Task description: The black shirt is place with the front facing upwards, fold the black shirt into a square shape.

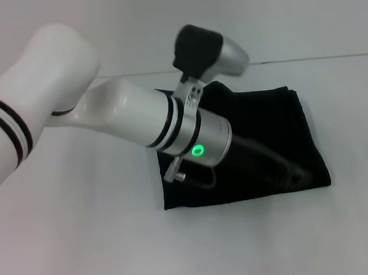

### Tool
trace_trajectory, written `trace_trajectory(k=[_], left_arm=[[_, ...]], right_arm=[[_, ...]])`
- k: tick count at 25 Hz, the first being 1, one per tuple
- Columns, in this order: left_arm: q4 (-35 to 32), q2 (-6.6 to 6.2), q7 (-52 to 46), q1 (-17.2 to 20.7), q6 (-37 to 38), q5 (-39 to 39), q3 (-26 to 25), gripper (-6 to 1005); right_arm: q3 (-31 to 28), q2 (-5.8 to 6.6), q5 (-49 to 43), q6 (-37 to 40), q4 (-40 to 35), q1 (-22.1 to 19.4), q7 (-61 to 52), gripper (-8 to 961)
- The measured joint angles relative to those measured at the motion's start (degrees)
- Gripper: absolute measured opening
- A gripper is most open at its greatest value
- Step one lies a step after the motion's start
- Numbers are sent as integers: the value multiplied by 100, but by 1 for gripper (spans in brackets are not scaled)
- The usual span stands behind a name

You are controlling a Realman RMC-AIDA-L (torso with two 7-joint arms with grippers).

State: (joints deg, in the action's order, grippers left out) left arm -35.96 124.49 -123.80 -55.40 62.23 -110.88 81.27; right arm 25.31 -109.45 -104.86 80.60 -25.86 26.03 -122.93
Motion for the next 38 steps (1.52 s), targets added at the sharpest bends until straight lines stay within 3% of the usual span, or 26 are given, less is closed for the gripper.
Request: trace_trajectory(k=[2, 5, 7, 10, 14, 18, 22, 30, 38], left_arm=[[-294, -29, 281, 173, 334, -39, 299, 210], [-503, -65, 140, 451, 498, -66, 88, 271], [-646, -76, 4, 765, 717, -31, -532, 311], [-706, -104, -308, 1222, 1172, 106, -1936, 372], [-616, -315, -721, 1632, 2006, 248, -3505, 462], [-559, -590, -885, 1921, 2628, 331, -4286, 580], [-554, -791, -960, 2171, 2792, 333, -4539, 574], [-547, -846, -849, 2336, 2922, 363, -4913, 574], [-542, -799, -805, 2401, 2900, 479, -4963, 573]], right_arm=[[0, 13, 0, -18, 1, 2, -10, 823], [3, 28, 1, -19, 2, 15, -25, 824], [73, 43, -10, -3, 2, 39, -35, 822], [298, 105, -276, -18, -24, 161, -177, 815], [511, 264, -985, -17, -67, 540, -539, 805], [806, 408, -1814, 76, -263, 1160, -1105, 796], [1407, 401, -2649, 113, -748, 1832, -1804, 787], [2450, -79, -3847, -576, -1053, 3006, -1860, 768], [3640, -583, -4051, -1581, -1056, 3216, -1605, 750]])
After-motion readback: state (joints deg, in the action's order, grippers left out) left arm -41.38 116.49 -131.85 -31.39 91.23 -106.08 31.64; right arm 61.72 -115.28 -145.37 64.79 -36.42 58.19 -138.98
